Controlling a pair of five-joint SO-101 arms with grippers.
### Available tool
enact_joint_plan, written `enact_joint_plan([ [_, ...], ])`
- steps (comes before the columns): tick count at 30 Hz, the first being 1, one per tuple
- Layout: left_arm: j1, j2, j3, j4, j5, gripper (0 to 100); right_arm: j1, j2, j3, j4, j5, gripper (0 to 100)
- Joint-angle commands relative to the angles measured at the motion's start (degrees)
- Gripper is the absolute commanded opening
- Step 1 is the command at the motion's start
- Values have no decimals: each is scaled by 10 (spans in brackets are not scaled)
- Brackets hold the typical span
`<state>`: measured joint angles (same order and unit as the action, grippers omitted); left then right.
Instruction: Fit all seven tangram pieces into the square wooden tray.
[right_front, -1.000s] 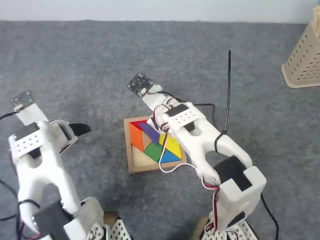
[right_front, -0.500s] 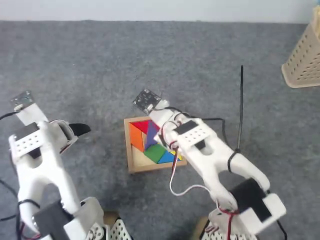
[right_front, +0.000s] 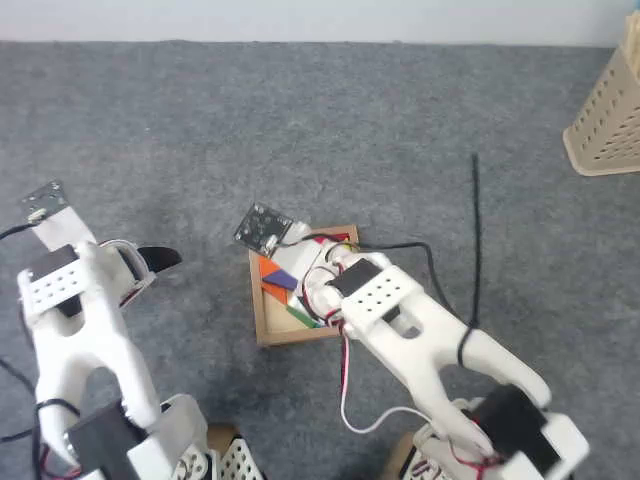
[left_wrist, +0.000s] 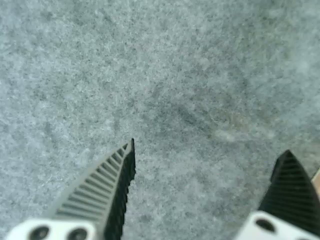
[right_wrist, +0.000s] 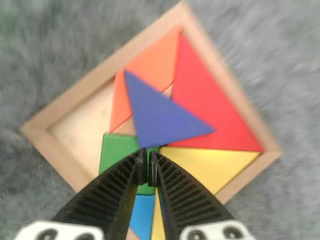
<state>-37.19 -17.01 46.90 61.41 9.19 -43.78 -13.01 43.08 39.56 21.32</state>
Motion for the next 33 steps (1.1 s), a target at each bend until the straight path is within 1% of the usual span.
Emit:
enact_joint_plan([
  [1,2,-22,-1,-8,-5,396,15,-54,-67,-10,-5,7],
  [5,2,-22,-1,-8,-5,396,23,13,-133,-35,-3,7],
  [10,2,-22,-1,-8,-5,396,24,153,-208,-36,-2,7],
  [13,2,-22,-1,-8,-5,396,33,203,-234,-35,-4,7],
  [18,3,-22,-1,-8,-5,396,47,211,-232,-32,-4,7],
  [26,3,-22,-1,-8,-5,396,50,211,-232,43,-3,7],
  [33,3,-22,-1,-8,-5,396,37,211,-233,75,-4,7],
])
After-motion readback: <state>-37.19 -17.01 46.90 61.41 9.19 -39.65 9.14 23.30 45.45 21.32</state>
